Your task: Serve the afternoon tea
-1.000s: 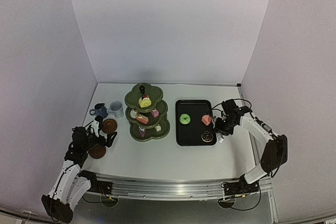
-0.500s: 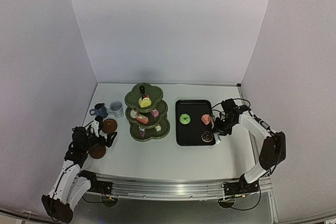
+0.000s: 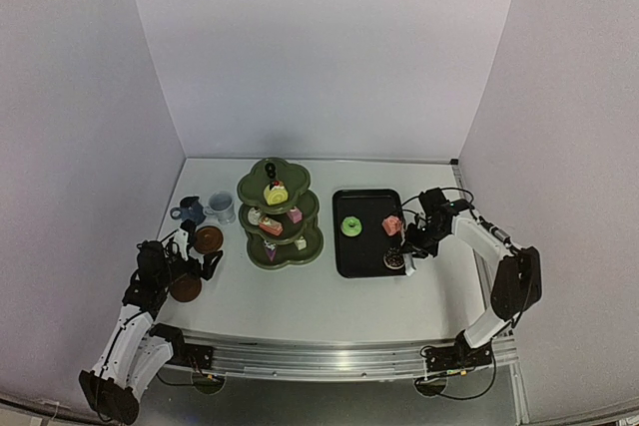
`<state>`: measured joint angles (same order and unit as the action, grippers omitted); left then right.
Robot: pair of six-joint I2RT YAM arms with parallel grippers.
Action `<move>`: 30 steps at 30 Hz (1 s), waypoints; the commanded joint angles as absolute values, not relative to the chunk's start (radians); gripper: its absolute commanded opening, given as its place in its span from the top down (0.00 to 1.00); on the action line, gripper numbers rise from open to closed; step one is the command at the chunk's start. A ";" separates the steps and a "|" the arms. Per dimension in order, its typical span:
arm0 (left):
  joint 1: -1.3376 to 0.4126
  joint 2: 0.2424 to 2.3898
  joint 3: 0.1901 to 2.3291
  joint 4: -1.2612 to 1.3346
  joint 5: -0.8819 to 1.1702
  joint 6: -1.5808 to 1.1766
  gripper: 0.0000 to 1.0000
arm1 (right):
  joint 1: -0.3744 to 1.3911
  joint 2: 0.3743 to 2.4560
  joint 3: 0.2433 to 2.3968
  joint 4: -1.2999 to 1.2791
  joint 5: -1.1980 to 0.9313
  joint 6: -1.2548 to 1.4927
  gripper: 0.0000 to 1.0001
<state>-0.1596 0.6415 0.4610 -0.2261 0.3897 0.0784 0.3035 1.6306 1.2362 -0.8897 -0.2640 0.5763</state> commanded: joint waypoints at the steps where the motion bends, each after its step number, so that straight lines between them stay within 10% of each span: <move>1: -0.155 0.639 0.453 -0.188 0.391 0.088 0.01 | 0.301 1.589 1.314 -0.876 -0.169 0.551 1.00; 14: -0.156 0.648 0.456 -0.190 0.391 0.088 0.01 | 0.492 1.579 1.671 -0.877 0.326 0.215 1.00; 20: -0.155 0.629 0.458 -0.201 0.382 0.091 0.01 | 0.439 1.636 1.673 -0.923 0.140 0.302 1.00; 30: -0.155 0.646 0.456 -0.196 0.392 0.095 0.01 | 0.359 1.620 1.480 -0.924 -0.138 0.510 0.72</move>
<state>-0.1596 0.6411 0.4610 -0.2266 0.3893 0.0805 0.3618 1.6436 1.5176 -0.9216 0.0007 0.4099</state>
